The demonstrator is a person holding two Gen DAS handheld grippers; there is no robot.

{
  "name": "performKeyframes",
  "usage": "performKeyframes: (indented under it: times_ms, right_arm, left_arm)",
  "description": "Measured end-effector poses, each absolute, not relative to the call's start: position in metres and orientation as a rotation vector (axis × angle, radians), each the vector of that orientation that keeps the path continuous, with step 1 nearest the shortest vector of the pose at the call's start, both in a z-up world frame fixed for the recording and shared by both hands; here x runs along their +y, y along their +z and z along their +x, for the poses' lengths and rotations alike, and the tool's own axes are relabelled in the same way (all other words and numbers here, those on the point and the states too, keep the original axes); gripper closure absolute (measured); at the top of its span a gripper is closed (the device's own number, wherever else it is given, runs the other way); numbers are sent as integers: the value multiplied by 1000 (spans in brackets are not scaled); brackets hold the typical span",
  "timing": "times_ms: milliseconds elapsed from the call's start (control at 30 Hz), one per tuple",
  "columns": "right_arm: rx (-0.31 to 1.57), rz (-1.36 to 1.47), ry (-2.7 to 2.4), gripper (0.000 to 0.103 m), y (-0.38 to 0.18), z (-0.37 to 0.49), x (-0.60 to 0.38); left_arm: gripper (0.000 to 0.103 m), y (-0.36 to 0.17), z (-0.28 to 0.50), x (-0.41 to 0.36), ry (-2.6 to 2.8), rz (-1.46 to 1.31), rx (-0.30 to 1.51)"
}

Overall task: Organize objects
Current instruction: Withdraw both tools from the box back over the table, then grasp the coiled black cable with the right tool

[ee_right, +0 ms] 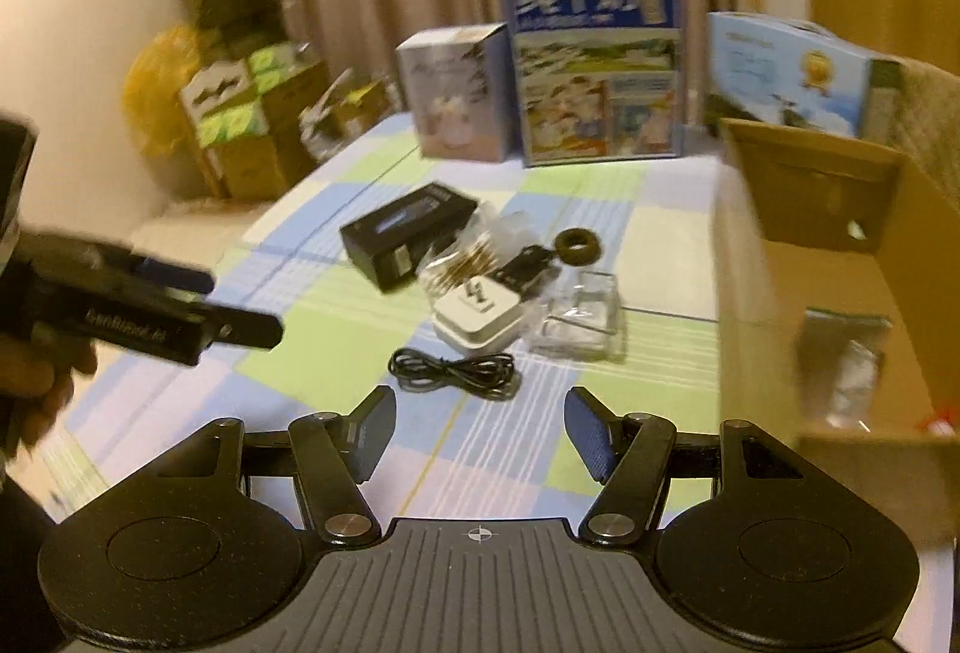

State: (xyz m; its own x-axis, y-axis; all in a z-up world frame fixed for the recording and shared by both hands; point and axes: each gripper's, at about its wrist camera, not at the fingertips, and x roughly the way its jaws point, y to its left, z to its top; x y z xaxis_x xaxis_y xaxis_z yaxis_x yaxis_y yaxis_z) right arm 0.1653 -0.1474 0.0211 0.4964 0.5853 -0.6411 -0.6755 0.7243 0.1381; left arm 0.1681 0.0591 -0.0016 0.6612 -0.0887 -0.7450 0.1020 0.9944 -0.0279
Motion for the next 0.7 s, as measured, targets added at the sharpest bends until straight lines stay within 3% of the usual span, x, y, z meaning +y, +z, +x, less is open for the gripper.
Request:
performKeyframes:
  times_ms: [367, 700]
  right_arm:
    - [675, -382, 906, 43, -42, 209, -99]
    - [620, -526, 992, 43, -72, 240, -60]
  left_arm:
    - [13, -53, 219, 76, -146, 1, 880]
    - [13, -54, 241, 80, -153, -30, 887]
